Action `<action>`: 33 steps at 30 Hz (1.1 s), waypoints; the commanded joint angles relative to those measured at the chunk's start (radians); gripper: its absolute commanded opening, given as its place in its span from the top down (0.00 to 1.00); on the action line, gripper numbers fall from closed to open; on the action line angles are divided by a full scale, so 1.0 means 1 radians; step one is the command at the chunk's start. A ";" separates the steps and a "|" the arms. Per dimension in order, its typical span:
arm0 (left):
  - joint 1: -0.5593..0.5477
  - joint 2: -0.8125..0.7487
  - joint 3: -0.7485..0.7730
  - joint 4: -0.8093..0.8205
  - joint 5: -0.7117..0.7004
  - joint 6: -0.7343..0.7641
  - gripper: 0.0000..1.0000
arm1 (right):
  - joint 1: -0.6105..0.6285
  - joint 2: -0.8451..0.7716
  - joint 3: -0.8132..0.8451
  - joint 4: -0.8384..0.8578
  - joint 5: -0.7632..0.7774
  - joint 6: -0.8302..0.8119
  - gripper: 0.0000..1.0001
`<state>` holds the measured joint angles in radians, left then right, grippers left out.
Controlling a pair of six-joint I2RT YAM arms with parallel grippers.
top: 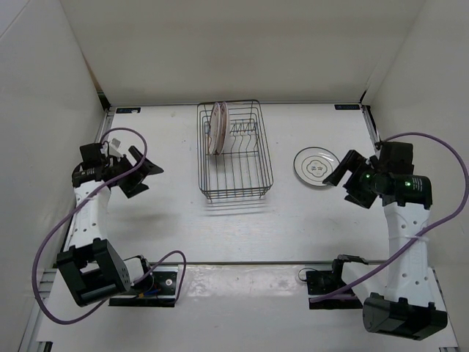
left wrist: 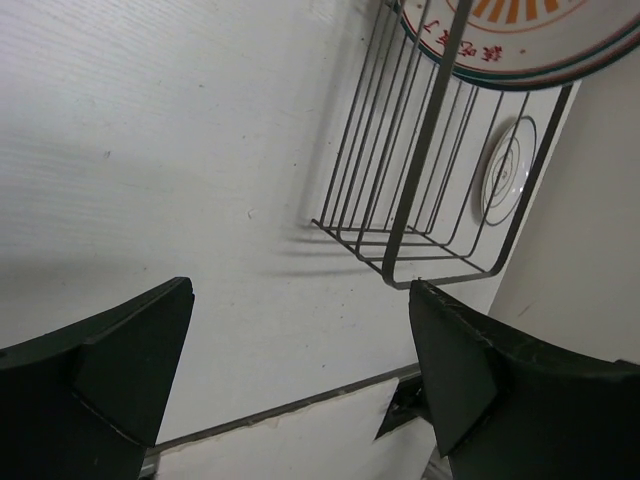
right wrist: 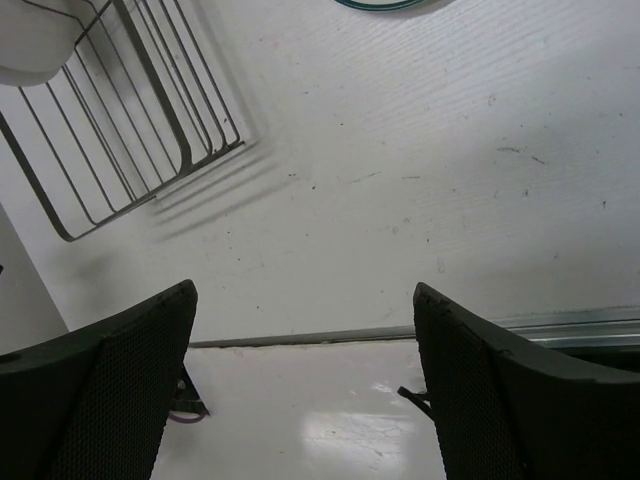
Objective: Unload the plates from the dish rack
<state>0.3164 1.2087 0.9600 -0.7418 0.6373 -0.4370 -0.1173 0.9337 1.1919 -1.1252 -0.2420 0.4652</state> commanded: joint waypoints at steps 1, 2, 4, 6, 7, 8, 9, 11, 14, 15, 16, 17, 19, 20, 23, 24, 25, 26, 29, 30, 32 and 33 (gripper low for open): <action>0.000 -0.018 0.005 -0.054 -0.073 -0.061 0.00 | 0.031 0.034 0.077 0.022 0.001 0.000 0.10; 0.000 -0.014 0.016 -0.054 -0.083 -0.072 0.00 | 0.053 0.048 0.086 0.030 0.003 -0.003 0.10; 0.003 -0.009 0.022 -0.056 -0.082 -0.089 0.00 | 0.071 0.063 0.107 0.041 0.032 -0.010 0.10; 0.004 -0.002 0.042 -0.086 -0.080 -0.080 0.00 | 0.090 0.083 0.120 0.059 0.056 -0.014 0.10; 0.012 0.003 0.048 -0.097 -0.080 -0.078 0.00 | 0.099 0.096 0.132 0.056 0.111 -0.019 0.10; 0.016 0.005 0.062 -0.135 -0.073 -0.074 0.00 | 0.103 0.129 0.153 0.050 0.128 -0.019 0.10; 0.026 -0.003 0.068 -0.146 -0.070 -0.071 0.00 | 0.110 0.138 0.161 0.047 0.150 -0.016 0.10; 0.047 -0.012 0.083 -0.183 -0.068 -0.072 0.00 | 0.107 0.184 0.210 0.035 0.231 -0.004 0.10; 0.050 -0.012 0.184 -0.279 -0.229 -0.074 0.00 | 0.111 0.258 0.285 0.019 0.237 0.009 0.10; 0.053 0.008 0.206 -0.319 -0.386 -0.084 0.00 | 0.111 0.287 0.297 0.025 0.233 0.012 0.10; 0.050 0.040 0.233 -0.346 -0.425 -0.164 0.00 | 0.111 0.295 0.316 0.030 0.201 0.007 0.10; 0.052 0.076 0.294 -0.359 -0.456 -0.181 0.00 | 0.111 0.301 0.330 0.031 0.193 0.009 0.10; 0.062 0.133 0.318 -0.311 -0.318 -0.198 0.00 | 0.110 0.320 0.345 0.030 0.196 0.012 0.10; 0.079 0.164 0.313 -0.285 -0.264 -0.212 0.00 | 0.110 0.323 0.353 0.028 0.204 0.016 0.10; 0.113 0.237 0.275 -0.102 -0.012 -0.355 0.00 | 0.108 0.343 0.371 0.004 0.274 0.027 0.10; 0.116 0.252 0.276 -0.085 0.014 -0.389 0.00 | 0.107 0.346 0.388 0.001 0.302 0.036 0.10; 0.113 0.271 0.295 -0.096 0.034 -0.394 0.00 | 0.105 0.362 0.397 -0.002 0.309 0.044 0.10; 0.101 0.276 0.301 -0.103 0.026 -0.390 0.00 | 0.105 0.387 0.434 -0.005 0.329 0.052 0.10; 0.082 0.258 0.335 -0.142 -0.034 -0.309 0.00 | 0.102 0.421 0.482 0.025 0.414 0.085 0.10; 0.076 0.252 0.359 -0.143 -0.045 -0.296 0.00 | 0.102 0.410 0.451 0.059 0.464 0.095 0.10; 0.075 0.273 0.410 -0.145 -0.057 -0.276 0.00 | 0.100 0.354 0.355 0.262 0.458 0.156 0.13; 0.078 0.285 0.454 -0.152 -0.056 -0.275 0.00 | 0.100 0.343 0.243 0.321 0.404 0.170 0.13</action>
<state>0.3981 1.5253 1.3029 -0.9073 0.5621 -0.7452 -0.0120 1.3281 1.5658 -0.9974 0.1402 0.5571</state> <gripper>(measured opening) 0.992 0.875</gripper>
